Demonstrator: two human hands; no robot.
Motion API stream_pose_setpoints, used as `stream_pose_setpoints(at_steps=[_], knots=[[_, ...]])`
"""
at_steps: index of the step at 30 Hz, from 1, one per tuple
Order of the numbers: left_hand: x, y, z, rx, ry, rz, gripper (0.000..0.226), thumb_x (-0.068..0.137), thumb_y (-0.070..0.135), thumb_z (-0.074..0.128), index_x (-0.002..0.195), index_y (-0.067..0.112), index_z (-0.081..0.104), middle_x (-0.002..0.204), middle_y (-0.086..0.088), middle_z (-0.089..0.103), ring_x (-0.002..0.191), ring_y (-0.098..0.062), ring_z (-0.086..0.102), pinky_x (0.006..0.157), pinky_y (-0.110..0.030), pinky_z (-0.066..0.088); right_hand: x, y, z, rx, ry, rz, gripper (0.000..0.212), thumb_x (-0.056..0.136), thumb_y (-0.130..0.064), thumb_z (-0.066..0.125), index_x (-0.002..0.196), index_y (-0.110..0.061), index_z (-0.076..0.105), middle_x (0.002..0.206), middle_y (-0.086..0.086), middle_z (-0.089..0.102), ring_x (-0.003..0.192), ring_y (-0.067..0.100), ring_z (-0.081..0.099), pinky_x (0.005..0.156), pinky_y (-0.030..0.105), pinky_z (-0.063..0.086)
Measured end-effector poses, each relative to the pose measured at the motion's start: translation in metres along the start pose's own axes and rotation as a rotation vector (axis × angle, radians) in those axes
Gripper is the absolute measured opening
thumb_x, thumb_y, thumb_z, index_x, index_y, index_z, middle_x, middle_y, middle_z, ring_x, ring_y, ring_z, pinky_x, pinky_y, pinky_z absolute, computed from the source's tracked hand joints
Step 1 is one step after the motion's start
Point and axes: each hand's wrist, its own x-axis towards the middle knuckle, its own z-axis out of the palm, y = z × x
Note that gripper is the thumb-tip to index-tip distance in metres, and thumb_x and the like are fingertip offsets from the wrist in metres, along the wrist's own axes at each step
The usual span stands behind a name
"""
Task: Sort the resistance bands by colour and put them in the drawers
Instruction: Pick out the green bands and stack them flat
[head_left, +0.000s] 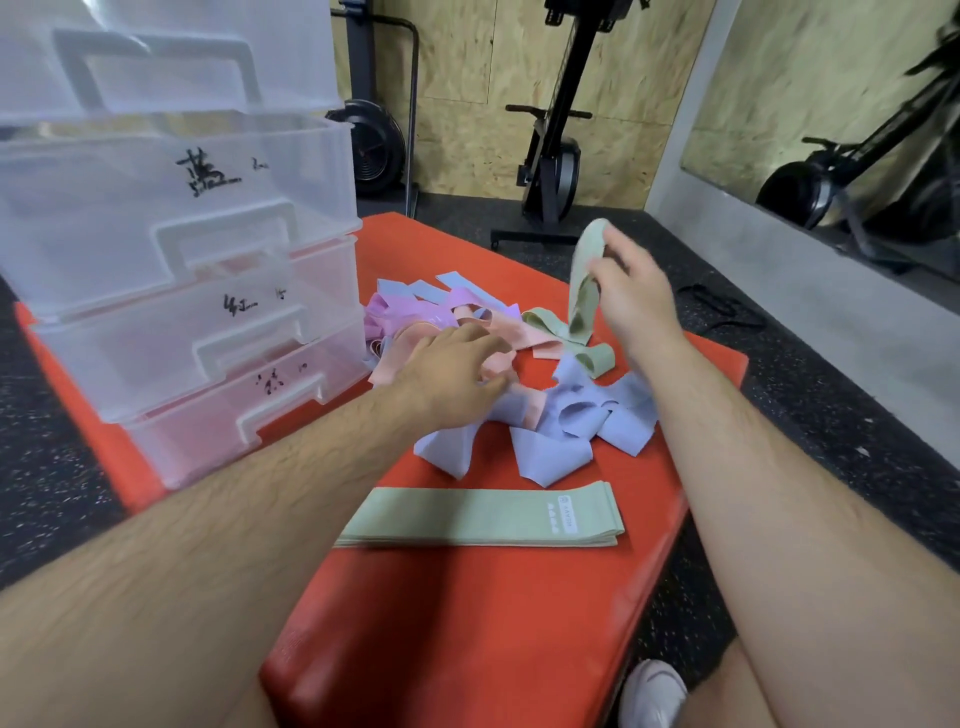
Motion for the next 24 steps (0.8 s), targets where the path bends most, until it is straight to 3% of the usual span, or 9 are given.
stream_pose_setpoints(at_steps=[3,6,8,10,13,15,19,22,24], knots=[[-0.004,0.011,-0.012,-0.127,0.096,-0.045,0.039,0.096,0.045,0.049,0.133,0.034,0.055,0.141,0.012,0.051,0.122,-0.011,0.052,0.091,-0.023,0.030,-0.002,-0.021,-0.011,0.072,0.035,-0.120,0.047,0.095,-0.020,0.059,0.141,-0.028,0.056,0.134,-0.014,0.055,0.098,-0.017,0.056,0.090,0.005,0.042],[-0.002,0.032,-0.031,-0.721,0.233,-0.188,0.037,0.097,0.040,0.053,0.133,0.029,0.056,0.130,0.009,0.059,0.115,-0.008,0.057,0.088,-0.014,0.040,-0.018,-0.028,-0.010,-0.031,-0.041,-0.260,0.051,0.090,-0.004,0.061,0.138,-0.021,0.060,0.130,-0.010,0.059,0.095,-0.013,0.057,0.096,0.011,0.045],[0.000,0.043,-0.044,-1.116,0.251,-0.291,0.034,0.097,0.044,0.053,0.127,0.030,0.057,0.123,0.004,0.064,0.111,-0.014,0.063,0.090,-0.023,0.050,-0.034,-0.026,0.002,-0.115,-0.157,-0.332,0.052,0.088,0.005,0.057,0.136,-0.014,0.061,0.128,-0.007,0.059,0.103,-0.002,0.058,0.098,0.014,0.046],[-0.002,0.049,-0.050,-1.351,0.213,-0.352,0.031,0.096,0.047,0.055,0.119,0.027,0.060,0.116,-0.001,0.068,0.104,-0.018,0.070,0.085,-0.031,0.057,-0.053,-0.025,0.013,-0.162,-0.292,-0.385,0.050,0.090,0.004,0.056,0.135,-0.016,0.063,0.127,-0.007,0.060,0.111,0.009,0.060,0.097,0.017,0.047],[-0.010,0.048,-0.051,-1.387,0.234,-0.391,0.036,0.089,0.048,0.065,0.115,0.022,0.063,0.111,-0.006,0.071,0.096,-0.022,0.073,0.088,-0.041,0.059,-0.069,-0.028,0.019,-0.099,-0.375,-0.358,0.044,0.090,0.003,0.055,0.122,-0.026,0.067,0.115,-0.009,0.067,0.098,0.008,0.065,0.085,0.025,0.055],[-0.015,0.045,-0.055,-1.410,0.290,-0.424,0.038,0.089,0.040,0.070,0.116,0.015,0.060,0.109,-0.011,0.070,0.089,-0.022,0.074,0.080,-0.037,0.060,-0.072,-0.031,0.020,-0.031,-0.366,-0.303,0.045,0.090,0.002,0.055,0.117,-0.033,0.065,0.113,-0.006,0.068,0.090,0.014,0.068,0.074,0.032,0.059],[-0.027,0.046,-0.072,-1.446,0.278,-0.417,0.041,0.087,0.038,0.073,0.111,0.009,0.055,0.095,-0.010,0.070,0.066,-0.016,0.071,0.062,-0.028,0.057,-0.078,-0.034,0.018,0.051,-0.428,-0.257,0.067,0.087,0.011,0.055,0.138,-0.032,0.047,0.120,-0.003,0.065,0.096,0.014,0.068,0.074,0.021,0.054],[-0.032,0.042,-0.075,-1.389,0.271,-0.435,0.025,0.093,0.028,0.067,0.106,0.009,0.057,0.098,-0.017,0.068,0.066,-0.021,0.070,0.065,-0.036,0.060,-0.085,-0.039,0.018,0.055,-0.430,-0.266,0.070,0.086,0.011,0.054,0.141,-0.032,0.045,0.117,-0.005,0.066,0.099,0.022,0.066,0.076,0.023,0.054],[-0.034,0.035,-0.077,-1.324,0.311,-0.491,0.014,0.097,0.024,0.059,0.100,0.011,0.057,0.099,-0.019,0.066,0.065,-0.027,0.070,0.074,-0.047,0.061,-0.086,-0.042,0.015,0.061,-0.359,-0.269,0.067,0.085,0.009,0.052,0.137,-0.033,0.049,0.112,-0.002,0.068,0.097,0.028,0.064,0.076,0.033,0.055]])
